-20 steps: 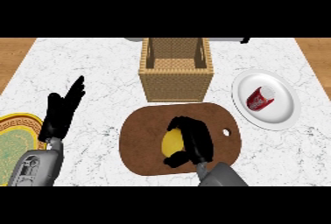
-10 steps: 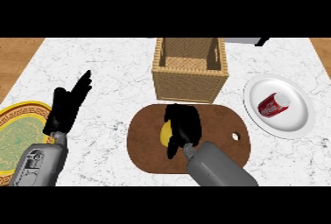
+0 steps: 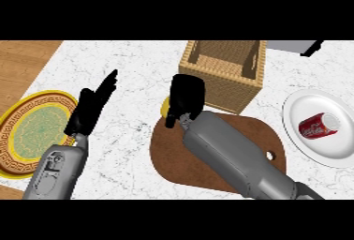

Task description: Pick the lemon from the cutting board and place it in the basket

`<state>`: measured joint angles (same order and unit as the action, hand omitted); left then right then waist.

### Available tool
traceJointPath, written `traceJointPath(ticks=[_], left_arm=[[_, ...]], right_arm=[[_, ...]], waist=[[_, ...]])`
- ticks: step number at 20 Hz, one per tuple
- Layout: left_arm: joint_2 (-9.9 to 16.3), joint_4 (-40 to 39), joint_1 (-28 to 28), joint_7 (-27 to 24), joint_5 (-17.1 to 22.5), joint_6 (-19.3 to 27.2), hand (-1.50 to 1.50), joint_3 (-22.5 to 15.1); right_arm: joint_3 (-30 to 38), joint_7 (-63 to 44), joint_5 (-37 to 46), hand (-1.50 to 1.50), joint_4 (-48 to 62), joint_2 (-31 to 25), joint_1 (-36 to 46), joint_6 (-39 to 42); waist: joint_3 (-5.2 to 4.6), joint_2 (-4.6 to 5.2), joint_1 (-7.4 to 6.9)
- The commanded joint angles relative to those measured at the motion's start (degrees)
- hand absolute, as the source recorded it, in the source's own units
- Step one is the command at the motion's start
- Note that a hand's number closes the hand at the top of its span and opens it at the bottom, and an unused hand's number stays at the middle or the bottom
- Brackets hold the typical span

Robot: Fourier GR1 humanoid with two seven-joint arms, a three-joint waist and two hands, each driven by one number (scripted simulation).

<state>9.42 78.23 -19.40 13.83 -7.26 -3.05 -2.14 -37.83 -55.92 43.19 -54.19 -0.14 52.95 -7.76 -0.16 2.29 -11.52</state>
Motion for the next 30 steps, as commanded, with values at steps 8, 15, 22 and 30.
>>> traceJointPath(ticks=[8, 15, 22, 30], left_arm=[[-0.77, -2.26, -1.10, -0.53, -0.75, -0.37, 0.00, -1.10], [-1.79, -2.46, -2.99, 1.91, -1.33, 1.29, 0.00, -0.92], [-0.77, -3.49, -2.54, -0.11, -0.84, 1.23, 0.00, 0.61], [-0.52, -2.34, -0.65, 1.62, -1.42, 2.29, 0.00, 0.88]], right_arm=[[6.57, -9.53, -5.77, 1.50, 0.73, 0.13, 20.65, -16.96], [9.10, -12.73, -6.26, 1.50, 8.02, 0.12, 34.31, -19.75], [11.27, -15.77, -7.40, 1.50, 17.24, 0.12, 45.78, -19.60], [11.89, -16.73, -5.47, 1.50, 34.30, 0.13, 54.70, -8.75]], waist=[[-0.15, -0.58, -1.32], [-0.28, -0.95, -0.06], [-0.45, -0.97, 1.57], [-0.41, -1.32, 4.04]])
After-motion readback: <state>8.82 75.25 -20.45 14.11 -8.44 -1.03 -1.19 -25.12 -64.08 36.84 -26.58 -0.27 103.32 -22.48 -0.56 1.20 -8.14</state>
